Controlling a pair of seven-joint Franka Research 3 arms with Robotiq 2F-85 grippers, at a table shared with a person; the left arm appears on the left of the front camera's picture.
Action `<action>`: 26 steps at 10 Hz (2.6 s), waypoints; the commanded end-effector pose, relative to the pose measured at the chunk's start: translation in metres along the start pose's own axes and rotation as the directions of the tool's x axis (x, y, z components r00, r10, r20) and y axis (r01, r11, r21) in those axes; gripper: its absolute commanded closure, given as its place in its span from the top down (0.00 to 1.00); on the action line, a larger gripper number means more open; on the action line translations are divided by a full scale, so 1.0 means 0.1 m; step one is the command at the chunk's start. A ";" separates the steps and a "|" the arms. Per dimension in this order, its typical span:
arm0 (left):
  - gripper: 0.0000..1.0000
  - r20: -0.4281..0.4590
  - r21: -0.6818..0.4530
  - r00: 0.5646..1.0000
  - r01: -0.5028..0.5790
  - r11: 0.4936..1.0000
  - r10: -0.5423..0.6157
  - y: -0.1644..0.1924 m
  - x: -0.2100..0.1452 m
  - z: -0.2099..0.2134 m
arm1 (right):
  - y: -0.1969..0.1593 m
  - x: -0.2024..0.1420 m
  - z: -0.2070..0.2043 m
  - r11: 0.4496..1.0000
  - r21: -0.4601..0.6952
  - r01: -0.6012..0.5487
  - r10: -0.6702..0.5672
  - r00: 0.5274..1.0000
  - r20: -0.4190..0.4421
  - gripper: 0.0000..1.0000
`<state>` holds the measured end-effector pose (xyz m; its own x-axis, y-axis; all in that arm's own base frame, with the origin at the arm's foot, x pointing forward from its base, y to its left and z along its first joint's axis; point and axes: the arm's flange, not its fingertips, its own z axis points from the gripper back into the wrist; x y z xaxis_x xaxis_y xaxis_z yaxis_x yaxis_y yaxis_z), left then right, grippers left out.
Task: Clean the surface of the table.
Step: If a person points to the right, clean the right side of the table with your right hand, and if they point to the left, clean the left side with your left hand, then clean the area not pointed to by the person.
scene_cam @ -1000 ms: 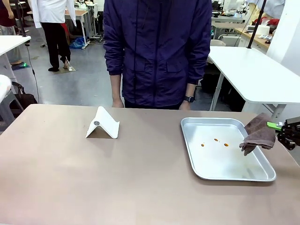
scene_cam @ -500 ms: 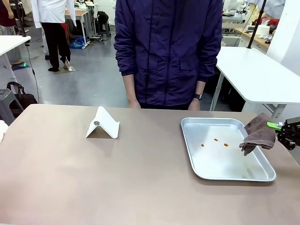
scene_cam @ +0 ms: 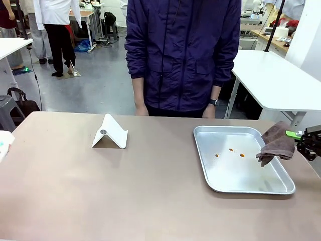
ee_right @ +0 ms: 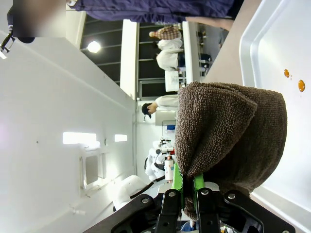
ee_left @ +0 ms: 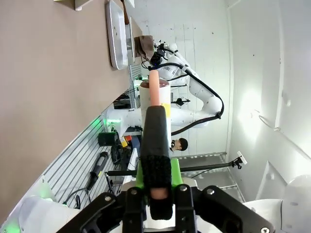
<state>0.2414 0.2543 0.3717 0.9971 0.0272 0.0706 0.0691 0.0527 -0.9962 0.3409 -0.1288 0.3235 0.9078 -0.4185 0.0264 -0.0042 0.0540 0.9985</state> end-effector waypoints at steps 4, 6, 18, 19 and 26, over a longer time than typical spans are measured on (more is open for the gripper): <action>0.03 0.006 -0.012 1.000 -0.005 1.000 0.005 -0.08 -0.02 0.06 | 0.05 0.00 0.01 1.000 -0.002 0.019 -0.019 1.000 0.003 0.00; 0.03 0.006 -0.012 1.000 -0.005 1.000 0.005 -0.08 -0.02 0.06 | 0.05 0.00 0.01 1.000 -0.002 0.019 -0.019 1.000 0.003 0.00; 0.03 0.006 -0.012 1.000 -0.005 1.000 0.005 -0.08 -0.02 0.06 | 0.50 0.91 -0.61 0.748 -0.590 -0.305 0.185 0.949 -0.256 0.10; 0.03 0.006 -0.012 1.000 -0.005 1.000 0.005 -0.08 -0.02 0.06 | 0.46 1.00 -0.69 0.716 -0.614 -0.334 0.178 0.936 -0.302 0.10; 0.03 0.006 -0.012 1.000 -0.005 1.000 0.005 -0.08 -0.02 0.06 | -0.19 1.19 -1.56 0.667 -0.638 -0.385 0.127 0.902 -0.413 0.10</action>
<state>0.2410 0.2547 0.3722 0.9970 0.0292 0.0714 0.0697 0.0539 -0.9961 0.5040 -0.0466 0.3023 0.9896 0.0028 0.1438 -0.0925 0.7778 0.6217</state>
